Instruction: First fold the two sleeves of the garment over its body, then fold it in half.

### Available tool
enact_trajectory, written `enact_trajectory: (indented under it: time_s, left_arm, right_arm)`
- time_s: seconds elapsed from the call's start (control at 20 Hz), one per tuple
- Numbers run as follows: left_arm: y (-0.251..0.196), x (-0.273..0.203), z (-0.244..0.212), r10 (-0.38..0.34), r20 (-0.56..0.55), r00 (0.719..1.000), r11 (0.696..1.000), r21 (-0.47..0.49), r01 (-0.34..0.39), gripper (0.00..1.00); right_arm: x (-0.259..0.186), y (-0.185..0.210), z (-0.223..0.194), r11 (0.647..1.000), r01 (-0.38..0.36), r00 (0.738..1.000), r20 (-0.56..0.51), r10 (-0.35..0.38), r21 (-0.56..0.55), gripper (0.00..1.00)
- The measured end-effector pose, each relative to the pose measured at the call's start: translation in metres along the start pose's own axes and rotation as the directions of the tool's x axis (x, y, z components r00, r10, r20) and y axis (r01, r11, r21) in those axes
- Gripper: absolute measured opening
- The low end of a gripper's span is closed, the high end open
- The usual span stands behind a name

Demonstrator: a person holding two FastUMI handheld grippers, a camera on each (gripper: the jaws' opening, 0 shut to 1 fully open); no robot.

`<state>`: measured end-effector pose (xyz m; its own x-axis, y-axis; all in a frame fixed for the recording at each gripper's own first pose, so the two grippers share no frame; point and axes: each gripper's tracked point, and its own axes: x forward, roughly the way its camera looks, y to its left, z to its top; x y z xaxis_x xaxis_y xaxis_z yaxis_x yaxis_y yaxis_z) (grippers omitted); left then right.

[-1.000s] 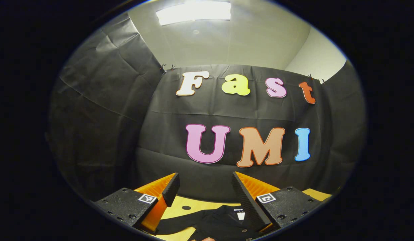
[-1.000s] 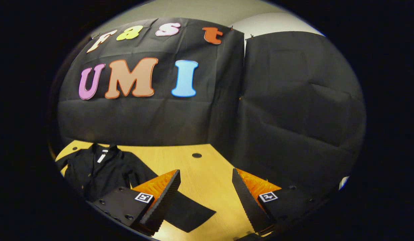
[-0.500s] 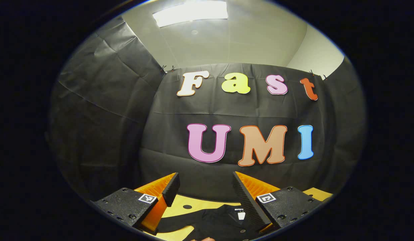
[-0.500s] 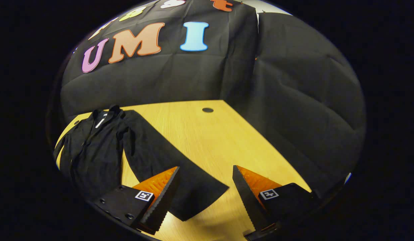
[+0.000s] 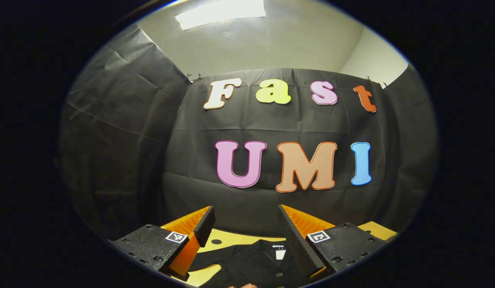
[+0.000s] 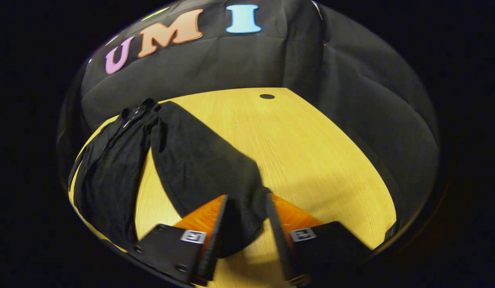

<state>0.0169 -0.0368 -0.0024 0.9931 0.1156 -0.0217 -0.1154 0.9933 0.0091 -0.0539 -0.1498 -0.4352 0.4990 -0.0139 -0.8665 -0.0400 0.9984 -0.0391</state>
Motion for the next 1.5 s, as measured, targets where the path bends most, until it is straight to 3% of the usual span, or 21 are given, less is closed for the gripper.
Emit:
enact_trajectory:
  time_s: [0.1, 0.3, 0.35, 0.45, 0.65, 0.85, 1.05, 1.3, 1.5]
  left_arm:
    - [-0.015, 0.0, -0.001, -0.022, -0.009, 1.0, 1.0, -0.019, 0.022, 0.92]
    - [-0.02, 0.002, 0.006, -0.043, 0.005, 0.999, 0.999, 0.004, 0.043, 0.92]
    - [-0.017, 0.002, 0.008, -0.042, 0.011, 0.999, 0.999, 0.011, 0.042, 0.92]
    - [-0.007, 0.002, 0.014, -0.038, 0.028, 0.999, 0.999, 0.015, 0.037, 0.92]
    - [0.028, 0.005, 0.013, -0.036, 0.034, 0.999, 0.999, 0.026, 0.035, 0.92]
    - [0.081, 0.002, 0.017, -0.01, 0.04, 0.999, 1.0, 0.022, 0.009, 0.92]
    - [0.137, -0.006, 0.021, 0.026, 0.05, 0.998, 0.998, 0.048, -0.028, 0.92]
    - [0.2, -0.015, 0.011, 0.071, 0.032, 0.997, 0.995, 0.061, -0.073, 0.92]
    - [0.243, -0.019, -0.001, 0.097, 0.002, 0.995, 0.991, 0.092, -0.096, 0.93]
  right_arm:
    - [-0.001, -0.002, 0.0, 0.999, 0.036, 0.999, 0.029, -0.036, -0.025, 0.12]
    - [-0.004, 0.005, 0.0, 0.998, 0.016, 1.0, -0.025, -0.015, 0.061, 0.03]
    - [-0.007, 0.011, 0.001, 0.995, -0.02, 0.999, -0.041, 0.024, 0.102, 0.03]
    - [-0.019, 0.031, 0.023, 0.987, -0.085, 0.996, 0.037, 0.08, 0.138, 0.04]
    - [-0.066, 0.098, 0.064, 0.986, -0.168, 0.975, 0.147, 0.164, 0.012, 0.03]
    - [-0.106, 0.213, 0.091, 0.951, -0.291, 0.932, 0.194, 0.307, -0.108, 0.02]
    - [-0.118, 0.327, 0.088, 0.892, -0.396, 0.888, 0.155, 0.432, -0.22, 0.02]
    - [-0.116, 0.444, 0.057, 0.814, -0.483, 0.846, 0.07, 0.529, -0.323, 0.03]
    - [-0.104, 0.495, 0.035, 0.8, -0.465, 0.854, 0.046, 0.519, -0.38, 0.03]
